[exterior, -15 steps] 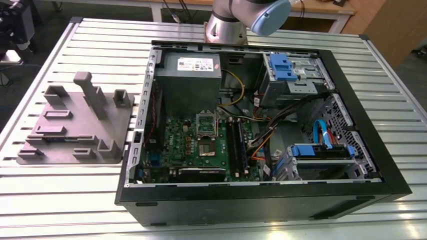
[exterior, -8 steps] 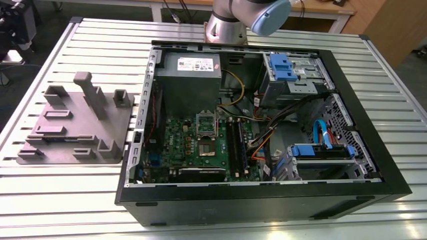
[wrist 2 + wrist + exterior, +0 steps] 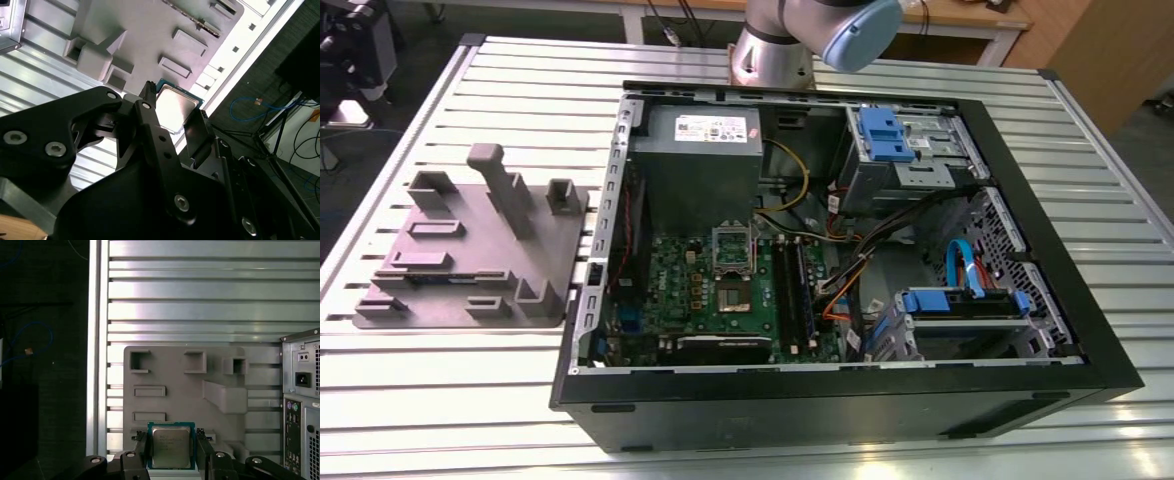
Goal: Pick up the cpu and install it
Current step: 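Pick up the cpu and move it towards the insertion slot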
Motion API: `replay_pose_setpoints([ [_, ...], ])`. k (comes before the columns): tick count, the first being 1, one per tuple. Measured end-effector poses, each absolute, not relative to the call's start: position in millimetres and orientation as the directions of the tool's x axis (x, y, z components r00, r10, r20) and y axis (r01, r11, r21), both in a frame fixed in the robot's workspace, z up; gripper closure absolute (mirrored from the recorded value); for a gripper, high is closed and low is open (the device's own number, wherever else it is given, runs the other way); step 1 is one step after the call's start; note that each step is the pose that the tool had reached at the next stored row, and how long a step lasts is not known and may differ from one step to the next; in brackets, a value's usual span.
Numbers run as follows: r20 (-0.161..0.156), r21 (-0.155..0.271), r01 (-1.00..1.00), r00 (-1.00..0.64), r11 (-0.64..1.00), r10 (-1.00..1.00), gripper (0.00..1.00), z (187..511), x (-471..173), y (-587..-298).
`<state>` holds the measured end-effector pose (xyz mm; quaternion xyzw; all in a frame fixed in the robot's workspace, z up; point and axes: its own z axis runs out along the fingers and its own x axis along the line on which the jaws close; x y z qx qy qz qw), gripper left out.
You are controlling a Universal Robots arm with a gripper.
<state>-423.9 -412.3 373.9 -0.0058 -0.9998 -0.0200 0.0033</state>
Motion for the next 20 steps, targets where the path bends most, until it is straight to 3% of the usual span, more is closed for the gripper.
replay_pose_setpoints([
  [20, 0.007, 0.040, 0.012, -1.000, 0.999, 0.012, 0.53, 373.9, -418.0, -412.3],
])
